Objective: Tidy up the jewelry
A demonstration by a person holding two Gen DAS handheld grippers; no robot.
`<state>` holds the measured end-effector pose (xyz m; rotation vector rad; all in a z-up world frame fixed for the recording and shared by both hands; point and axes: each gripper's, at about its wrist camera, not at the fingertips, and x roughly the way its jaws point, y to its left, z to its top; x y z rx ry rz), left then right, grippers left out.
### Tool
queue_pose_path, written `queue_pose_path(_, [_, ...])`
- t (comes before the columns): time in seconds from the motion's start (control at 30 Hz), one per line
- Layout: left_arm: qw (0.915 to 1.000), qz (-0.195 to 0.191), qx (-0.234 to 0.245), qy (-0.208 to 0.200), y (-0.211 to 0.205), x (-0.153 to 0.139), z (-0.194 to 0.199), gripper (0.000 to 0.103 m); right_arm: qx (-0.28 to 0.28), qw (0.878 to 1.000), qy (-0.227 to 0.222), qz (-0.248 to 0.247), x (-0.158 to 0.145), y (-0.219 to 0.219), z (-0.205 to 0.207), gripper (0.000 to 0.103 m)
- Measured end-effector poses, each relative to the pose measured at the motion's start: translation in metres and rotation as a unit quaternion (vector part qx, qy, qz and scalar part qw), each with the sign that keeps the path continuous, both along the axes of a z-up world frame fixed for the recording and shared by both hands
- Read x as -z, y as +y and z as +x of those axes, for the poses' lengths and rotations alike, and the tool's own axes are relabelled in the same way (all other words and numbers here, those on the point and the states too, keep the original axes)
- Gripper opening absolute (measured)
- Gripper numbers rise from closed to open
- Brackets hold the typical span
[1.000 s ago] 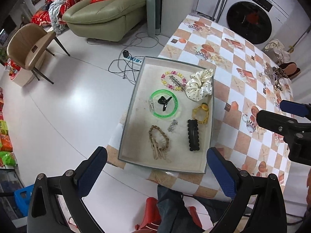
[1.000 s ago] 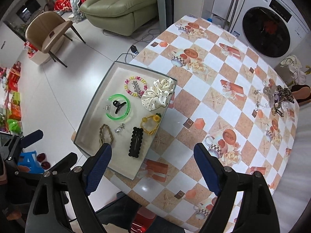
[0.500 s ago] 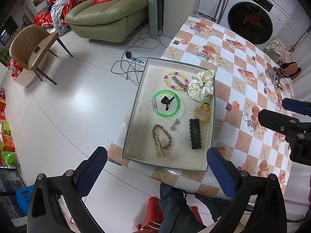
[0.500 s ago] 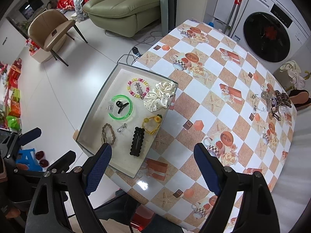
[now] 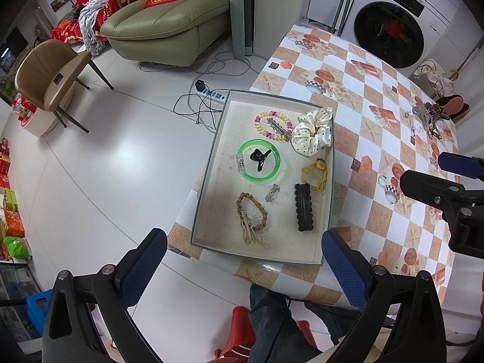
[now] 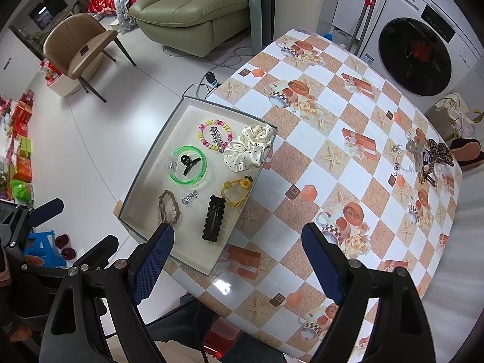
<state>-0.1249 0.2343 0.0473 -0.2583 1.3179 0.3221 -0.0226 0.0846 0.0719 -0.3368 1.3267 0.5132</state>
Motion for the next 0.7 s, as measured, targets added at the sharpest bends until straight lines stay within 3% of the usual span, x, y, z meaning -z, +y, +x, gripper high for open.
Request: queue_pose_path(0.7, [1.0000, 0.000, 0.002, 0.000, 0.0003, 0.0003, 0.0013, 0.103, 0.000, 1.000, -0.001, 0.000, -0.0001, 0.0010, -0.0005, 0.088])
